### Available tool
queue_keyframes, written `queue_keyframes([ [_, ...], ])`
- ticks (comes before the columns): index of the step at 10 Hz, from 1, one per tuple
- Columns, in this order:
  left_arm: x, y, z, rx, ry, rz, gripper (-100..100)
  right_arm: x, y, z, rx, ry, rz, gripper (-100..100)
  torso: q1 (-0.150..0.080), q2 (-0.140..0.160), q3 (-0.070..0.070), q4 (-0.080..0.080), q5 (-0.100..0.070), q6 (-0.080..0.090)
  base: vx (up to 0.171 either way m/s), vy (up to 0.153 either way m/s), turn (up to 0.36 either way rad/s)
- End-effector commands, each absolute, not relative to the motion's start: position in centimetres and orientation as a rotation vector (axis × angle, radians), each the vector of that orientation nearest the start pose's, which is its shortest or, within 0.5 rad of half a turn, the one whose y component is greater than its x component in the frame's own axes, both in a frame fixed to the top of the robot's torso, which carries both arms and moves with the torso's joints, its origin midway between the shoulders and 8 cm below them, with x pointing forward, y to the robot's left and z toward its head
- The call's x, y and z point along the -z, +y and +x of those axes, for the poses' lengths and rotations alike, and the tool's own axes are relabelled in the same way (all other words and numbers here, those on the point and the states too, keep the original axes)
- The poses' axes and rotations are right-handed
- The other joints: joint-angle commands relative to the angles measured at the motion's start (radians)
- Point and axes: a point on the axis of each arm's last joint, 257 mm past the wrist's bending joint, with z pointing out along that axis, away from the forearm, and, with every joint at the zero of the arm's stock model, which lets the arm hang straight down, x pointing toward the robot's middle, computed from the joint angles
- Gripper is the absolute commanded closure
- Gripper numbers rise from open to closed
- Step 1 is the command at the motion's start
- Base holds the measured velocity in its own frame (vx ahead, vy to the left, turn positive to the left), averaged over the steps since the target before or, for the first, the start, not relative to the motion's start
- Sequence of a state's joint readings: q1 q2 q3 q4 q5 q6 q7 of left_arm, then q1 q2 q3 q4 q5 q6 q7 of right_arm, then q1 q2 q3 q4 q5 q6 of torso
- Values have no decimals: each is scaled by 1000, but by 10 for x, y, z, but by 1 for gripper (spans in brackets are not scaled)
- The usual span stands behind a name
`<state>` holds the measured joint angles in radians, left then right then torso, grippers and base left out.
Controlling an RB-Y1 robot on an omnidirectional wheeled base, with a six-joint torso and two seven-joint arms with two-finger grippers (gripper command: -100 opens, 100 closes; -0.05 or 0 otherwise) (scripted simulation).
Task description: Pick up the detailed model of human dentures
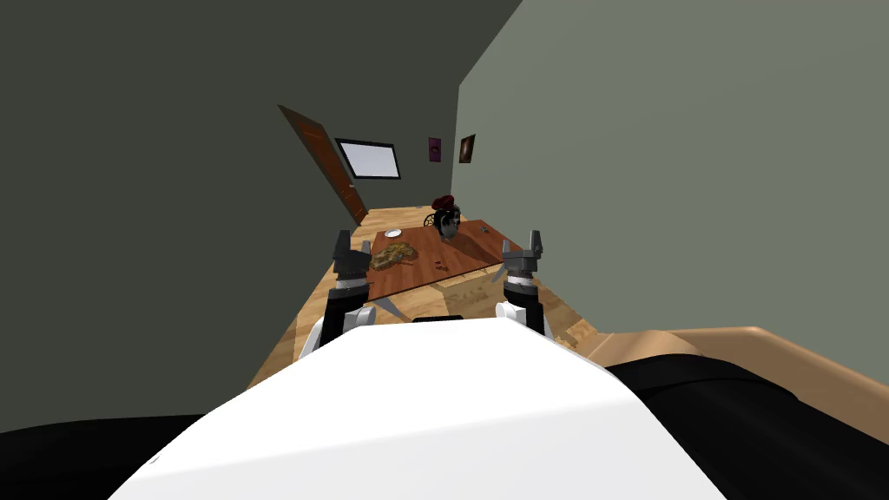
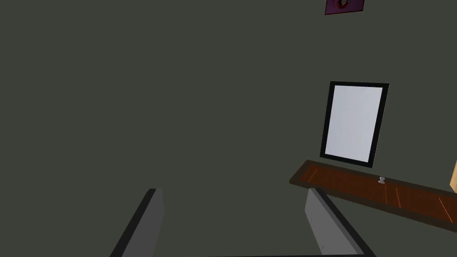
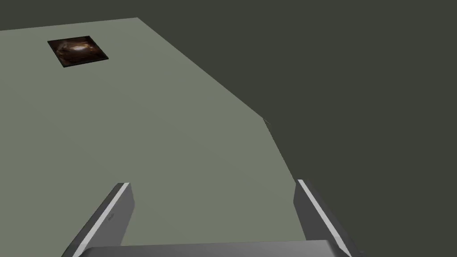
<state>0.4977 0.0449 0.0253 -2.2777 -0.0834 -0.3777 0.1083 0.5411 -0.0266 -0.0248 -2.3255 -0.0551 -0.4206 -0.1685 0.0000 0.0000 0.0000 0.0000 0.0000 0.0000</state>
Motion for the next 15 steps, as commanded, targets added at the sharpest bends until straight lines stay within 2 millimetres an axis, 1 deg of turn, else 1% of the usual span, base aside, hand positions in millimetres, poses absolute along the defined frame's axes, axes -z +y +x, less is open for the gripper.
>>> queue_keyframes([
  [1, 11, 278, 372, 1283, 791, -723, -100, -17, -296, 343, -1438, 596, 794, 0, 0, 0, 0, 0, 0, 0, 8, -25, -15],
  [2, 26, 276, 382, 1276, 838, -745, -100, -17, -296, 343, -1438, 596, 794, 0, -1, -1, 0, 0, 0, 0, 30, -67, -38],
  [4, 48, 274, 395, 1265, 890, -784, -100, -17, -296, 343, -1438, 596, 794, 0, -5, -2, -1, -1, -1, 0, 32, -80, -17],
  [6, 73, 272, 410, 1251, 947, -835, -100, -17, -296, 343, -1438, 596, 794, 0, -5, -2, -1, 0, -1, 0, 19, -67, -25],
  [7, 73, 272, 410, 1251, 947, -835, -100, -17, -296, 343, -1438, 596, 794, 0, -4, -2, -1, 0, -1, 0, 16, -44, -11],
  [9, 101, 269, 424, 1235, 1007, -892, -100, -17, -296, 343, -1438, 596, 794, 0, -3, -1, -1, 0, -1, 0, 13, -57, -24],
  [10, 103, 269, 424, 1234, 1009, -894, -100, -17, -296, 343, -1438, 596, 794, 0, -4, -1, -1, 0, -1, 0, 20, -53, -10],
  [13, 150, 262, 444, 1206, 1109, -987, -100, -17, -296, 343, -1438, 596, 794, 0, -5, -3, -2, -1, -1, 0, 41, -75, -27],
  [14, 150, 262, 444, 1205, 1110, -988, -100, -17, -296, 343, -1438, 596, 794, 0, -6, -3, -2, -1, -1, 0, 34, -75, -3],
  [15, 167, 258, 449, 1194, 1145, -1020, -100, -17, -296, 343, -1438, 596, 794, 0, -5, -3, -2, -1, -1, 0, 19, -61, -18],
])
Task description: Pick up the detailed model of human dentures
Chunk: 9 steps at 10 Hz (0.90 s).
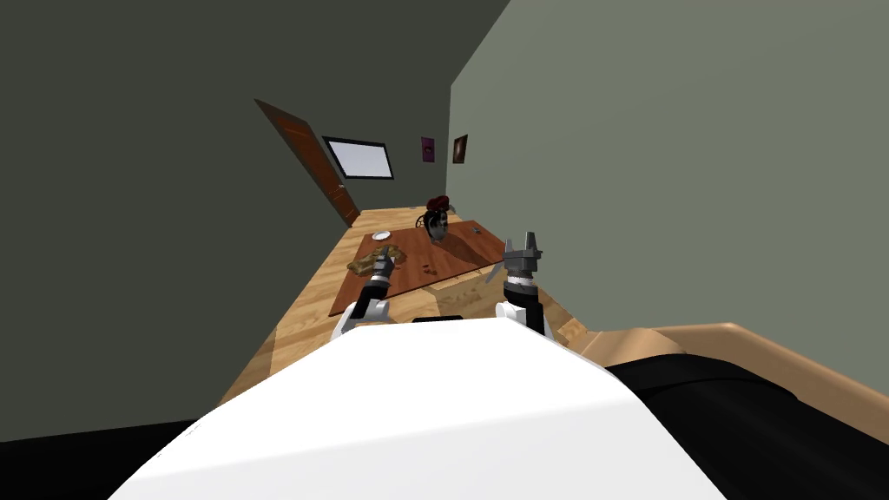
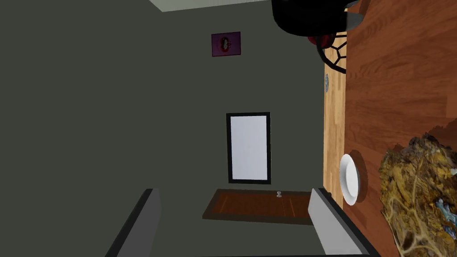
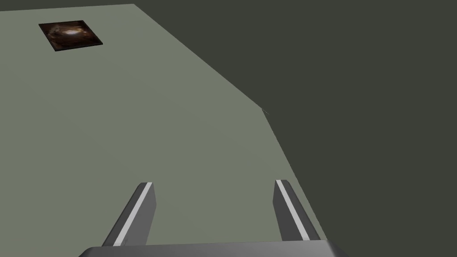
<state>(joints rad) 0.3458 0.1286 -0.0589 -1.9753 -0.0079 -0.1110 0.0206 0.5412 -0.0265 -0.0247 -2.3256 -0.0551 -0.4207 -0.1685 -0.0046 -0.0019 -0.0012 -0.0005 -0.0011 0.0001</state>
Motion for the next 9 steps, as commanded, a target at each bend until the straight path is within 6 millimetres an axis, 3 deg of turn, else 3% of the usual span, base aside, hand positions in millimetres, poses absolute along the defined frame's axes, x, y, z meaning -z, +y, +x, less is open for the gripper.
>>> queue_keyframes([
  [1, 183, 255, 454, 1183, 1181, -1051, -100, -17, -296, 343, -1438, 596, 794, 0, 0, 0, 0, 0, 0, 0, 13, -89, -37],
  [9, 302, 240, 476, 1062, 1442, -1302, -100, -17, -296, 343, -1438, 596, 794, 0, -1, -1, -1, 0, 0, 0, 48, -90, -5],
])
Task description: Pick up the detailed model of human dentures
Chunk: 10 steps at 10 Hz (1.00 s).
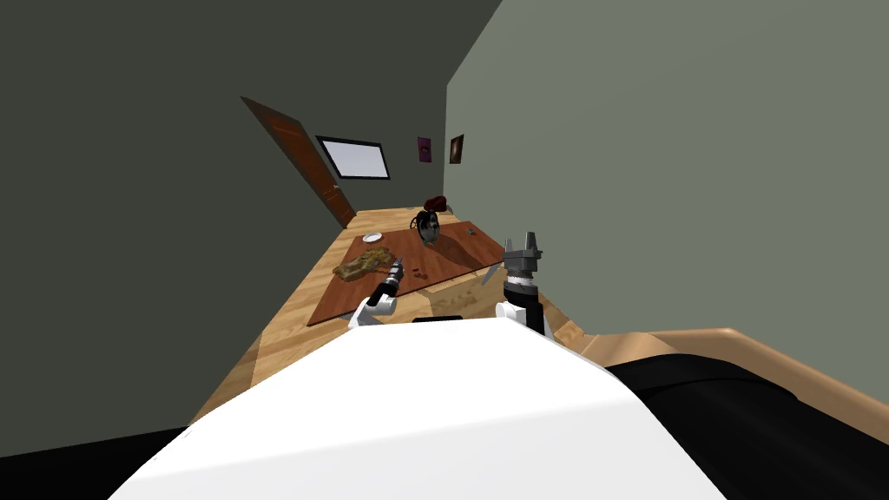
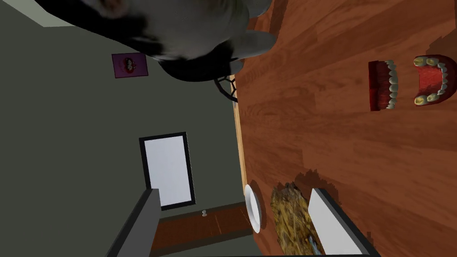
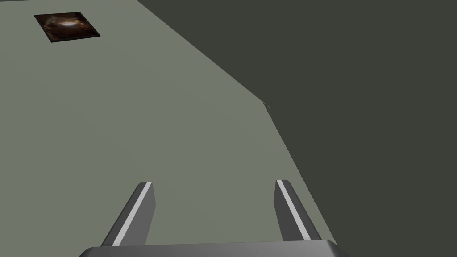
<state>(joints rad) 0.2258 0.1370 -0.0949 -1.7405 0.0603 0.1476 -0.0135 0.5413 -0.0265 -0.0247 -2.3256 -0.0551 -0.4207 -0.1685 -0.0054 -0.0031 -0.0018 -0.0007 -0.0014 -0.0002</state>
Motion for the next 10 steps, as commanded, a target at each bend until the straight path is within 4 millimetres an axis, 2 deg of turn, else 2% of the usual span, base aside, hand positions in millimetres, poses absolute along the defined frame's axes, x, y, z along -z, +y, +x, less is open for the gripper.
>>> queue_keyframes([
  [1, 315, 241, 477, 1042, 1467, -1336, -100, -17, -296, 343, -1438, 596, 794, 0, 0, 0, 0, 0, 0, 0, 48, -65, 23],
  [3, 338, 244, 479, 1006, 1507, -1404, -100, -17, -296, 343, -1438, 596, 794, 0, 1, 0, 0, 0, 0, 0, 43, -60, 26],
  [4, 339, 244, 478, 1003, 1510, -1408, -100, -17, -296, 343, -1438, 596, 794, 0, 2, 0, 0, 0, 0, 0, 31, -37, 13],
  [10, 396, 258, 476, 881, 1596, -1621, -100, -17, -296, 343, -1438, 596, 794, 0, 3, 0, 0, 0, 1, 0, 38, -37, 36],
])
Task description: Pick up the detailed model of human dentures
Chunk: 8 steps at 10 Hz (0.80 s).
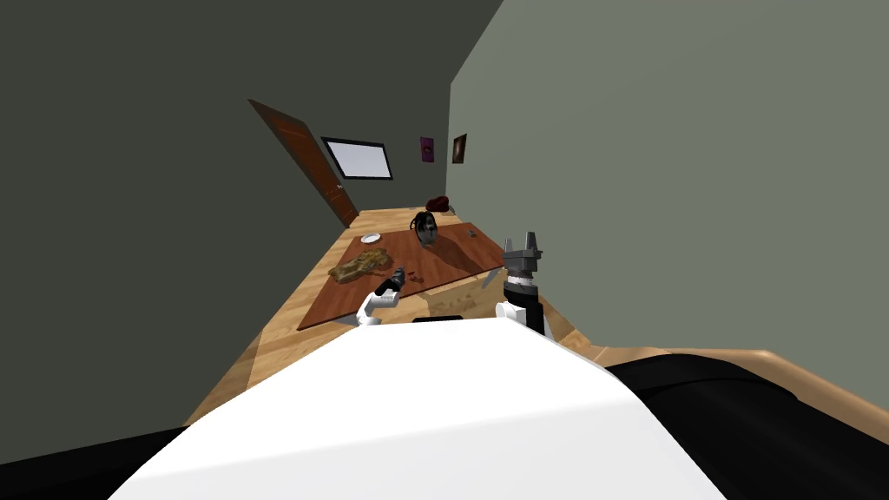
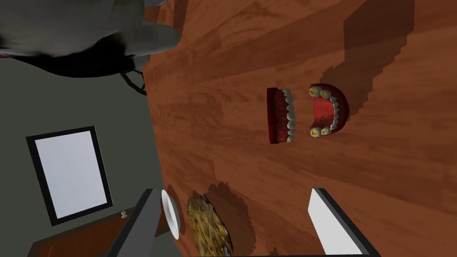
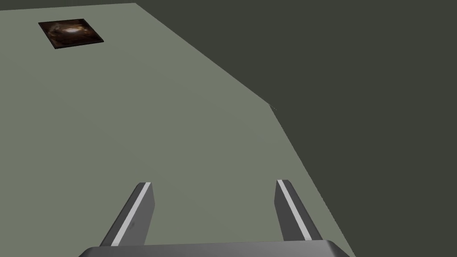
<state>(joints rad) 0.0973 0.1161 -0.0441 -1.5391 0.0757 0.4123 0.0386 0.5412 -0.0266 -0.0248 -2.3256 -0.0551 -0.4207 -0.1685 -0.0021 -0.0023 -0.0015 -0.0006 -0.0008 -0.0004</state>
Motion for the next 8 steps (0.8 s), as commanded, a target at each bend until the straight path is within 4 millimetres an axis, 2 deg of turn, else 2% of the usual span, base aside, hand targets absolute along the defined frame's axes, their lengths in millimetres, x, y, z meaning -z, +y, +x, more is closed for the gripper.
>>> queue_keyframes([
  [1, 404, 259, 475, 864, 1605, -1654, -100, -17, -296, 343, -1438, 596, 794, 0, 0, 0, 0, 0, 0, 0, 34, -40, 37],
  [6, 430, 261, 470, 797, 1638, -1788, -100, -17, -296, 343, -1438, 596, 794, 0, 1, 0, 0, 0, 0, 0, 41, -33, 30],
  [8, 439, 254, 468, 785, 1648, -1842, -100, -17, -296, 343, -1438, 596, 794, 0, 1, 0, 0, 0, 0, 0, 30, -22, 20],
])
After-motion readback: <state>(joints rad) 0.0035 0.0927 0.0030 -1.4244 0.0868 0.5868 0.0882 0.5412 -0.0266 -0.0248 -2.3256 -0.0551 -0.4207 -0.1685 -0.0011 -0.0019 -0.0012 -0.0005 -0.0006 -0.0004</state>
